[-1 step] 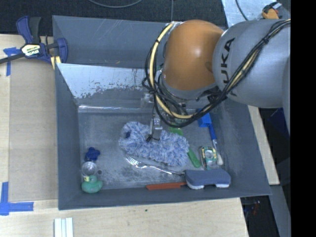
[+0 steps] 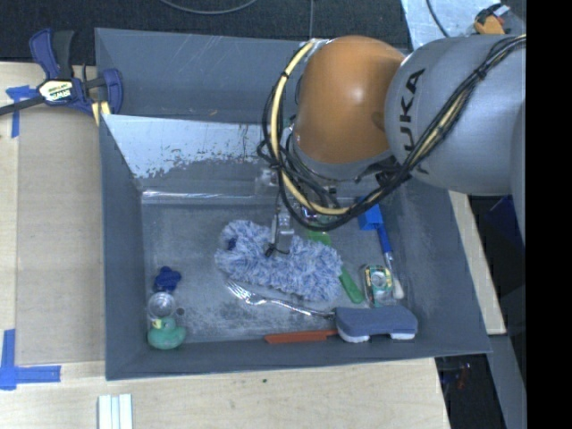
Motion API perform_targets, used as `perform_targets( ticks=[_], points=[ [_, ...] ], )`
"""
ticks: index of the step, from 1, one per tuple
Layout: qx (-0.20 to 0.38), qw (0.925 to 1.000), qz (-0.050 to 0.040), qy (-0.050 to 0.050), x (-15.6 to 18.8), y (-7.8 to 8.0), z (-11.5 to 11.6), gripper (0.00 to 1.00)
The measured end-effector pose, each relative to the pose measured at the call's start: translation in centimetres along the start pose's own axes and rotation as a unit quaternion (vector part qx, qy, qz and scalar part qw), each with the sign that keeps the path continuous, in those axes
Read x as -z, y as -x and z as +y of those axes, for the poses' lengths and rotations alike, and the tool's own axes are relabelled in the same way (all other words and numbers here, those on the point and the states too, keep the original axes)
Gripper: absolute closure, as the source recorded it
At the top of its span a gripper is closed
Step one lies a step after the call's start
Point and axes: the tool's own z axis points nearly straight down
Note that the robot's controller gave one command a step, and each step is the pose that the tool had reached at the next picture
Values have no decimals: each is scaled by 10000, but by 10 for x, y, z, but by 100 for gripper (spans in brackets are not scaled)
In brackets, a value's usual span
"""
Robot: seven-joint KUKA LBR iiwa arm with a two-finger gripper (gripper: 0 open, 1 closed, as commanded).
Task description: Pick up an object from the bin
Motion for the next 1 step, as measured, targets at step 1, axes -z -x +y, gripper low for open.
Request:
perform_targets(
  ticks=[1],
  points=[
    [-121, 9999, 4, 0, -17, 9, -1, 0]
  ],
)
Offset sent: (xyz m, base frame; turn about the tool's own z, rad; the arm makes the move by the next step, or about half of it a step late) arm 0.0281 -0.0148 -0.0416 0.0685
